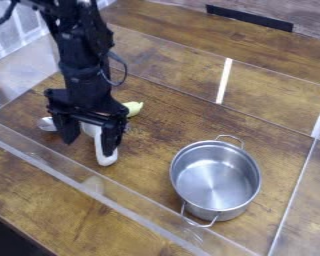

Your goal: Put the mushroom in the silver pot

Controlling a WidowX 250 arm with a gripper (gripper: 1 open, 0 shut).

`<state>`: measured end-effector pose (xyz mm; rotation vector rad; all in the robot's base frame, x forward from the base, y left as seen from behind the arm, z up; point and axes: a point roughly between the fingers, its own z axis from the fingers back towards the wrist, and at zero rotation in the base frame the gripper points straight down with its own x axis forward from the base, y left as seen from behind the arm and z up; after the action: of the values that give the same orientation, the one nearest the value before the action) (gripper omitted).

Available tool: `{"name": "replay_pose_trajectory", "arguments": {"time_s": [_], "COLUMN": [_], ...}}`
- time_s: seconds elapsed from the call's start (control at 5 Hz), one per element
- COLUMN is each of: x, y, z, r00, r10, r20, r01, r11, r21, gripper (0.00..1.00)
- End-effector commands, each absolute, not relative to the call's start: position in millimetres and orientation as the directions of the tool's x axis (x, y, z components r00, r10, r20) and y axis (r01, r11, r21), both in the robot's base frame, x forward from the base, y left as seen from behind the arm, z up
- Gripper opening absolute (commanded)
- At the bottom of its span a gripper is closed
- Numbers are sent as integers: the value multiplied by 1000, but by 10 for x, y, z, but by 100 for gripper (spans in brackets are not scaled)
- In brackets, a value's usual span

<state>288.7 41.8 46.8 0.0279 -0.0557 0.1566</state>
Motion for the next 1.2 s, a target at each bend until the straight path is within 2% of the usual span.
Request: {"name": "replay_pose_trajectory", "arguments": {"time_s": [0.0,0.2,0.4,0.6,0.8,1.0], "x": [2960,3037,3009,3084,3171,3201], "y": [414,331,287,188,44,-87], "z": [444,369,360,404,690,1052], "r00": [984,986,975,962,948,965], "r10": [157,150,210,260,301,225], "r20": [81,78,77,79,106,135], "r01": [-159,-151,-211,-262,-303,-225], "r11": [987,988,977,965,953,974], "r21": [19,14,14,13,4,-18], "gripper": [100,100,0,0,0,0]}}
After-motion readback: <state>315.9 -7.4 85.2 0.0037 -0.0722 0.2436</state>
